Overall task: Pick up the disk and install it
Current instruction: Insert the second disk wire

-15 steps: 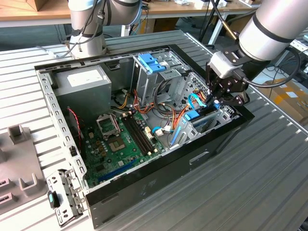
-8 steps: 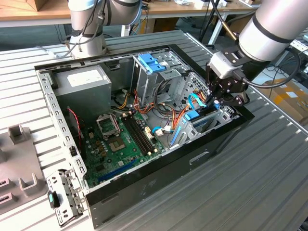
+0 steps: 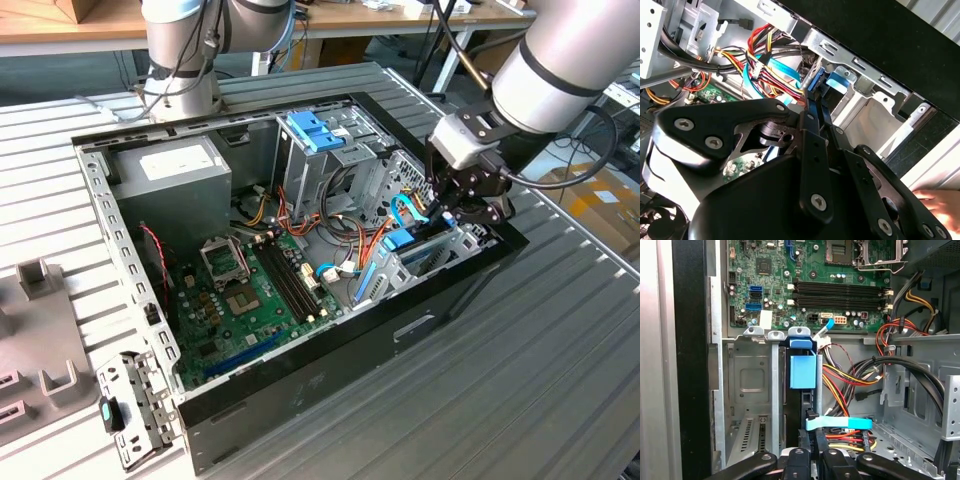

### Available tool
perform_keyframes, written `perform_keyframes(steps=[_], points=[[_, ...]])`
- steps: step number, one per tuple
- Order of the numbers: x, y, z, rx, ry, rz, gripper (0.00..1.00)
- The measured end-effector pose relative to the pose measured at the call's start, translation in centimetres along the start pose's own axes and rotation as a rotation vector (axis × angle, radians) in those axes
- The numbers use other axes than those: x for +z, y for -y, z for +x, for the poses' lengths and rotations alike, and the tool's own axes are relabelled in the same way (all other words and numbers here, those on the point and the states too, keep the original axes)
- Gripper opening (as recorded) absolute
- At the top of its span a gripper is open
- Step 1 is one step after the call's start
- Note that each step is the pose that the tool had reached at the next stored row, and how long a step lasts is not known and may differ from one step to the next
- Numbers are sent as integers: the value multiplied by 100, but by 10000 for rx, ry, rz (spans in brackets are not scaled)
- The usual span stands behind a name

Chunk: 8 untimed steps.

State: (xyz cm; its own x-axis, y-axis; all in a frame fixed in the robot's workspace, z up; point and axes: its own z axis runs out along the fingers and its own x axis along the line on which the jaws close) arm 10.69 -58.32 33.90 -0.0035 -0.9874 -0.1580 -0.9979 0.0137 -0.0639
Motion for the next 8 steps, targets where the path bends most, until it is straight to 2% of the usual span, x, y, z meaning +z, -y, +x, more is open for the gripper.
perform_keyframes(steps=[8], points=[[11,-1,2,0,2,0,16]])
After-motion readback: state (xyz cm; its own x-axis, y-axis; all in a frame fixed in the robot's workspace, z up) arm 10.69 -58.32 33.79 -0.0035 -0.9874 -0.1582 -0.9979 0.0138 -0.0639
